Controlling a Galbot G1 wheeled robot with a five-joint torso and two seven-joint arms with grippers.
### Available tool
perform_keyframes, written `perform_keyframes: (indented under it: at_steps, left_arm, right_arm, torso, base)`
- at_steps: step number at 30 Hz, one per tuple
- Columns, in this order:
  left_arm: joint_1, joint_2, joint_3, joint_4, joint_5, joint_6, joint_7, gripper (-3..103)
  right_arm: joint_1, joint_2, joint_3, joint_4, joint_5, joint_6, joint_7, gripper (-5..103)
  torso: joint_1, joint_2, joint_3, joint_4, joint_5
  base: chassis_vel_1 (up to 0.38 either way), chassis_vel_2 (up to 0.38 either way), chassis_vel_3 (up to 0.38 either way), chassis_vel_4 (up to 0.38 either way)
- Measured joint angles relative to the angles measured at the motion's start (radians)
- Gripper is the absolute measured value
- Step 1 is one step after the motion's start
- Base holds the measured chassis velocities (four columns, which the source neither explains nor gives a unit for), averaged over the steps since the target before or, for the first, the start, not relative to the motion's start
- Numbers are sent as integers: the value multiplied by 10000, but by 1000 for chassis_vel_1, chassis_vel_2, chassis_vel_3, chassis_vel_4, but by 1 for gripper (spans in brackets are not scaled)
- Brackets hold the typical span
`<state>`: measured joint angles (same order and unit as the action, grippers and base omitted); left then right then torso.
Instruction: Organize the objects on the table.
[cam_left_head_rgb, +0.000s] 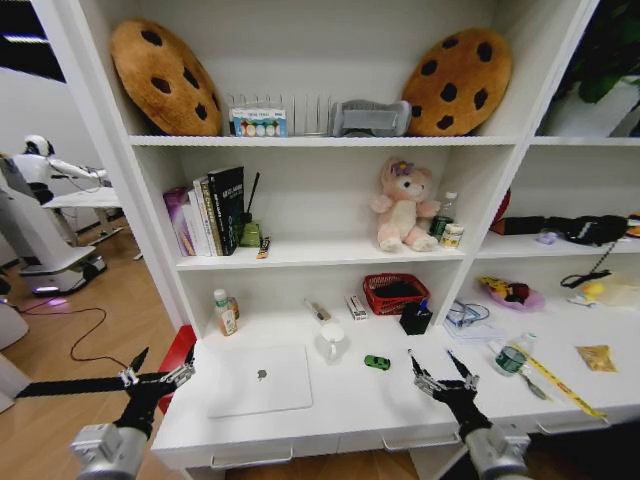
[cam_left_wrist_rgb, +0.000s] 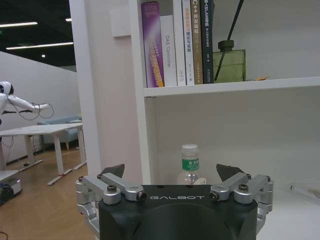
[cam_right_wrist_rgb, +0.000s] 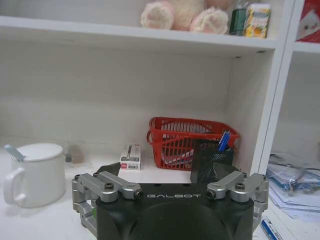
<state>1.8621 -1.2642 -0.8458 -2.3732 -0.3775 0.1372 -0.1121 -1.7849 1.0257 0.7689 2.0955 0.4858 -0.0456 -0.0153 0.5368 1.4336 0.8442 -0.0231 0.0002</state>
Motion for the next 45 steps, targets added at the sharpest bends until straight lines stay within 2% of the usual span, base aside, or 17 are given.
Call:
perform_keyframes:
  at_steps: [2, 3, 4, 5, 6, 9, 16, 20, 22, 23, 24, 26, 33, 45]
  left_arm:
    - [-6, 6, 5, 8, -3, -2, 5, 100]
    - [-6, 6, 5, 8, -3, -2, 5, 100]
    - [-7, 8, 6, 11, -3, -2, 5, 100]
    - [-10, 12, 7, 13, -5, -3, 5, 100]
    - [-10, 12, 7, 13, -5, -3, 5, 100]
    - [-12, 19, 11, 18, -7, -4, 5, 100]
    - [-15, 24, 15, 26, -8, -7, 5, 100]
    - [-15, 25, 17, 28, -8, -8, 5, 100]
    - [-16, 28, 19, 30, -9, -11, 5, 100]
    - [-15, 29, 19, 31, -9, -12, 4, 100]
    - [-15, 29, 19, 31, -9, -12, 4, 100]
    - [-14, 29, 19, 32, -10, -14, 6, 100]
    - [-15, 33, 20, 35, -9, -19, 6, 100]
    - [-16, 34, 20, 36, -10, -22, 6, 100]
  right_arm:
    - [617, -661, 83, -982, 170, 612, -1096, 100]
    - [617, -661, 83, -982, 170, 612, -1096, 100]
    - [814, -856, 87, -1279, 207, 872, -1556, 100]
    - [1123, -1139, 47, -1660, 229, 1429, -2268, 100]
    - [1123, -1139, 47, -1660, 229, 1429, -2268, 100]
    - [1600, -1277, -226, -1900, 146, 2241, -2768, 100]
    - [1551, -1064, -528, -1846, -67, 2150, -2537, 100]
    - [1552, -1216, -550, -2091, 197, 1953, -3030, 100]
    - [1882, -1726, -616, -2666, 1100, 1430, -5418, 100]
    - [2134, -1905, -688, -2947, 1189, 1322, -6083, 100]
    - [2134, -1905, -688, -2947, 1189, 1322, -6083, 100]
    - [2937, -2306, -953, -3740, 1065, 1150, -7221, 100]
    - [4169, -2715, -1711, -5291, 817, 1259, -7585, 100]
    - [6059, -2584, -3662, -7075, 496, 1769, -7726, 100]
  torso:
    - [2, -1, 0, 1, 2]
    - [2, -1, 0, 1, 2]
    - [2, -1, 1, 0, 2]
    - [2, -2, 1, -1, -2]
    - [2, -2, 1, -1, -2]
    - [2, -1, 0, 0, -1]
    - [1, -1, 0, -3, -2]
    - [1, -1, -1, -5, -1]
    - [1, 0, -1, -5, -2]
    - [1, 0, -1, -4, -3]
    - [1, 0, -1, -4, -3]
    - [1, -1, 0, 2, -1]
    - [1, 0, -1, -5, -3]
    - [1, 0, 0, -2, -2]
  base:
    - [0, 0, 0, 0]
    - [0, 0, 0, 0]
    - [0, 0, 0, 0]
    - [0, 0, 0, 0]
    - [0, 0, 0, 0]
    - [0, 0, 0, 0]
    - [0, 0, 0, 0]
    - [0, 0, 0, 0]
    - [0, 0, 0, 0]
    - [0, 0, 0, 0]
    - [0, 0, 0, 0]
    - [0, 0, 0, 0]
    - [0, 0, 0, 0]
    - [0, 0, 0, 0]
